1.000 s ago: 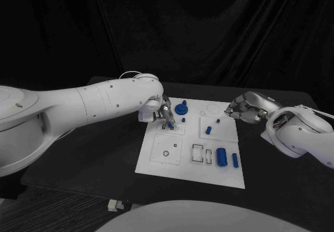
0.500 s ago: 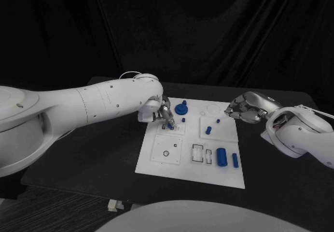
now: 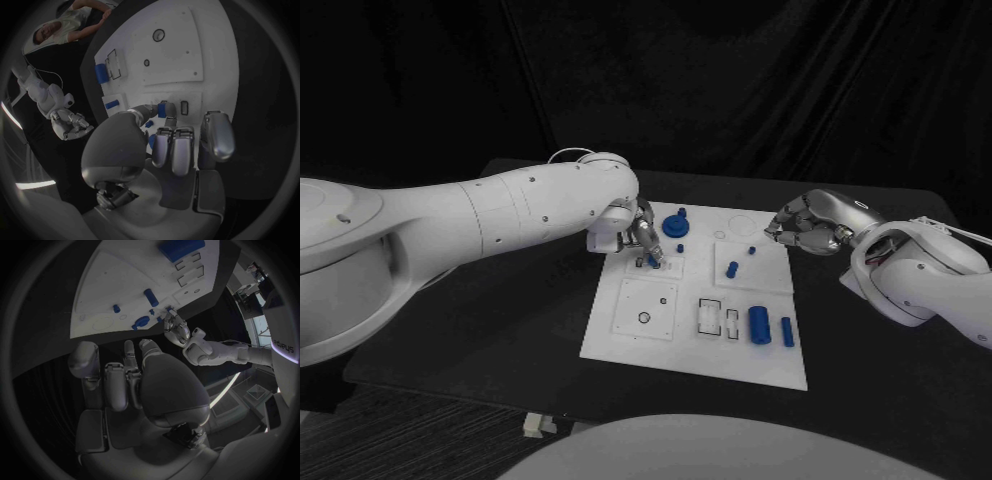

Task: Assemble the parts on the task board

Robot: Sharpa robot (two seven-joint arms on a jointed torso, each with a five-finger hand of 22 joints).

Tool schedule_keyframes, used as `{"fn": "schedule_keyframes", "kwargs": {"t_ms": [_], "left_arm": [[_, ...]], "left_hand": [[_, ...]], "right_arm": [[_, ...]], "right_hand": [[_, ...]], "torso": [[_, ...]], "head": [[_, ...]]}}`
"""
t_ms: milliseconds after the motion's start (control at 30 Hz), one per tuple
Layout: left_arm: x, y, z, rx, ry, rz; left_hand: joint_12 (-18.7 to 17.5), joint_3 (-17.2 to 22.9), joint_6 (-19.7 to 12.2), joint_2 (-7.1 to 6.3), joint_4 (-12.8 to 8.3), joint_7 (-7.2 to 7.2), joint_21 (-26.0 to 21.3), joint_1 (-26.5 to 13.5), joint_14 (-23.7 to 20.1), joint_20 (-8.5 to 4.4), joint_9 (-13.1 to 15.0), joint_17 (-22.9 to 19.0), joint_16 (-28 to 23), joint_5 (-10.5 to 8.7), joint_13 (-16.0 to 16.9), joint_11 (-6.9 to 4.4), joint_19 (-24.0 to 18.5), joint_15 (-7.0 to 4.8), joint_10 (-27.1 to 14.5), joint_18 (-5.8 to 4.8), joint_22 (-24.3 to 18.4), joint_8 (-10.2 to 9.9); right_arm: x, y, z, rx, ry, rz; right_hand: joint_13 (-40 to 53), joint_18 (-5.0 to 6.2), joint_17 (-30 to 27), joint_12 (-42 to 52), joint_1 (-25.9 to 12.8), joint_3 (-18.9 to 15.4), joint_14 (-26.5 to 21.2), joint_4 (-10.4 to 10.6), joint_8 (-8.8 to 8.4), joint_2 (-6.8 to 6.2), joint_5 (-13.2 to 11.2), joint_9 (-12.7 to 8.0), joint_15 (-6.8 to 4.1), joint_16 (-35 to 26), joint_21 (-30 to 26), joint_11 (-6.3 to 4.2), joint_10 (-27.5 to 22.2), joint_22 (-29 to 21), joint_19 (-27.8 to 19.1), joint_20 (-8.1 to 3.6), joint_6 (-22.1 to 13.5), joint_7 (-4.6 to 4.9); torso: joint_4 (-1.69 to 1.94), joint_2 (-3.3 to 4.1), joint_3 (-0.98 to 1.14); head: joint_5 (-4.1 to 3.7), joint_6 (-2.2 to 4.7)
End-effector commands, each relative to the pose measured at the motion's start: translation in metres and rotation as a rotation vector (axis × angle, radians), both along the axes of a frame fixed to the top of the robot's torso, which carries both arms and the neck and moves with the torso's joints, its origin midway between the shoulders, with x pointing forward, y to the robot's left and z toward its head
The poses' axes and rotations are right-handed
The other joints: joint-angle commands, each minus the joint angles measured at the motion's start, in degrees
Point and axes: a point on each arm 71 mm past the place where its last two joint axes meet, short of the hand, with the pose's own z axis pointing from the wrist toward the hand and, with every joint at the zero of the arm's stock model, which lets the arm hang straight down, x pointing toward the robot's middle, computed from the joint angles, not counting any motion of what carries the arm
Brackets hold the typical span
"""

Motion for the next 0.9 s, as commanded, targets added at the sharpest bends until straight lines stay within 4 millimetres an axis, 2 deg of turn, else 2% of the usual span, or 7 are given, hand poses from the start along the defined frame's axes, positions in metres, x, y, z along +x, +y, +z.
{"fn": "schedule_keyframes", "kwargs": {"t_ms": [33, 900], "left_arm": [[-0.0017, -0.0023, -0.0028, -0.004, 0.015, -0.014], [-0.0012, -0.0042, -0.0063, 0.011, 0.031, -0.018]], "left_hand": [[-0.68, 8.63, 0.38, 1.72, -3.78, -2.27, -0.13, 1.41, 5.31, 0.36, 1.25, 13.02, -0.34, 1.99, 10.39, 0.09, -0.01, 0.37, 3.06, 0.75, 10.27, -0.28], [-0.73, 8.55, 0.30, 1.86, -3.92, -2.23, -0.30, 1.37, 5.28, 0.38, 1.28, 12.97, -0.38, 2.00, 10.35, 0.11, -0.08, 0.39, 3.02, 0.79, 10.22, -0.31]], "right_arm": [[-0.0005, -0.0004, -0.0004, 0.000, -0.002, -0.005], [-0.0005, -0.0013, -0.0009, -0.005, 0.005, -0.009]], "right_hand": [[14.58, 0.96, 6.73, 0.28, 1.57, 1.27, 3.78, -0.30, 1.05, 0.64, 1.15, 0.93, -0.56, -0.86, -1.05, -0.55, 5.88, 7.51, -0.04, -0.11, -0.05, -0.05], [14.58, 0.96, 6.73, 0.28, 1.57, 1.27, 3.78, -0.30, 1.05, 0.64, 1.15, 0.93, -0.56, -0.86, -1.05, -0.55, 5.88, 7.51, -0.04, -0.11, -0.05, -0.05]], "torso": [[-0.01, 0.04, -0.01], [-0.02, 0.04, 0.02]], "head": [[0.02, -0.01], [0.02, -0.01]]}}
